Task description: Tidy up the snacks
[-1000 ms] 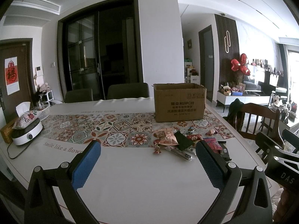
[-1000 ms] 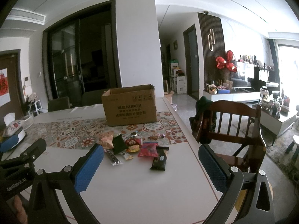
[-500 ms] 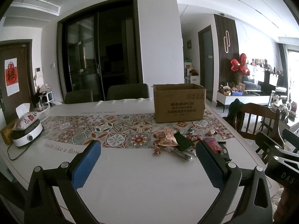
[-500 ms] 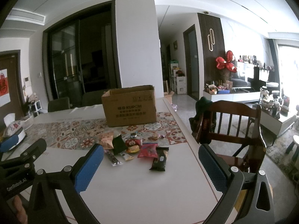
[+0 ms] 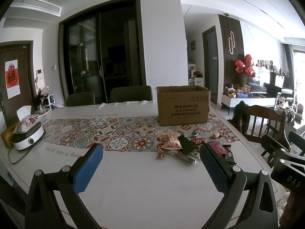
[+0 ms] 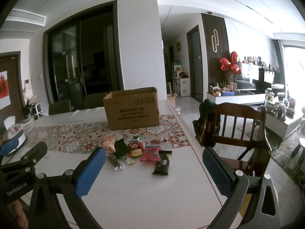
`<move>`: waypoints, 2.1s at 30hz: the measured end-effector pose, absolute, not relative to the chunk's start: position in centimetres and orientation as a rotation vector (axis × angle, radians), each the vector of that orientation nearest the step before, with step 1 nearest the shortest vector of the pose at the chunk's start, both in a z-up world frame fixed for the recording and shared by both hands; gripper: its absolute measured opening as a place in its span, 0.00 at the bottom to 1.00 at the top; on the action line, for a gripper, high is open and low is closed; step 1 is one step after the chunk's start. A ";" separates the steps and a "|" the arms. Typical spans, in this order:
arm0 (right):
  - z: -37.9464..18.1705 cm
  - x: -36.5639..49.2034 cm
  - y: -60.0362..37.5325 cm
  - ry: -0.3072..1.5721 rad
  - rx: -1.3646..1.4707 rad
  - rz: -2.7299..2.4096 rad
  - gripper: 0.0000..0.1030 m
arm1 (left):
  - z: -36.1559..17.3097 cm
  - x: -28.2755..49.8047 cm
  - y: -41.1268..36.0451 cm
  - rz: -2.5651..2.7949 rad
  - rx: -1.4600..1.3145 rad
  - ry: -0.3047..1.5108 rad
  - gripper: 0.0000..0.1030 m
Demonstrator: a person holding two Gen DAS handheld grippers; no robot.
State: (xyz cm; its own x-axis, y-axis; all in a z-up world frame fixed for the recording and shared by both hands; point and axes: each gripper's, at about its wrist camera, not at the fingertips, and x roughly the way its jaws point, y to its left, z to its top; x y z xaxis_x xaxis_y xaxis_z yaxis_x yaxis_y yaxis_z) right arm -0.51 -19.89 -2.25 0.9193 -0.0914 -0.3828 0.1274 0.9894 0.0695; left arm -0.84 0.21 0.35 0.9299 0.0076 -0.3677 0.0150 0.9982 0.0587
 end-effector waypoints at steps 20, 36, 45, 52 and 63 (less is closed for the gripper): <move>-2.4 -0.4 -19.8 0.394 0.095 -0.112 0.99 | 0.3 -1.0 0.1 -0.005 0.064 0.383 1.00; -4.6 4.4 -21.4 0.498 0.130 -0.115 0.99 | -1.9 5.0 -2.6 -0.076 0.121 0.483 0.94; -6.8 9.2 -22.4 0.576 0.130 -0.133 0.98 | -4.2 10.7 -4.3 -0.111 0.063 0.597 0.79; -10.0 12.4 -22.7 0.683 0.138 -0.122 0.87 | -7.3 14.2 -5.4 -0.107 0.037 0.718 0.68; -13.6 15.3 -23.4 0.797 0.173 -0.113 0.72 | -10.8 18.1 -6.1 -0.094 -0.039 0.832 0.52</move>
State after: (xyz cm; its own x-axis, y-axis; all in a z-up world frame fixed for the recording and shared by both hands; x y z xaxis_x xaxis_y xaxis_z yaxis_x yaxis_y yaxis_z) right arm 15.30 -23.37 -13.58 0.6942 -0.0356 -0.7189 0.1655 0.9799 0.1113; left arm 18.15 -6.09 -10.77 0.6697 -0.0985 -0.7360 0.0681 0.9951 -0.0711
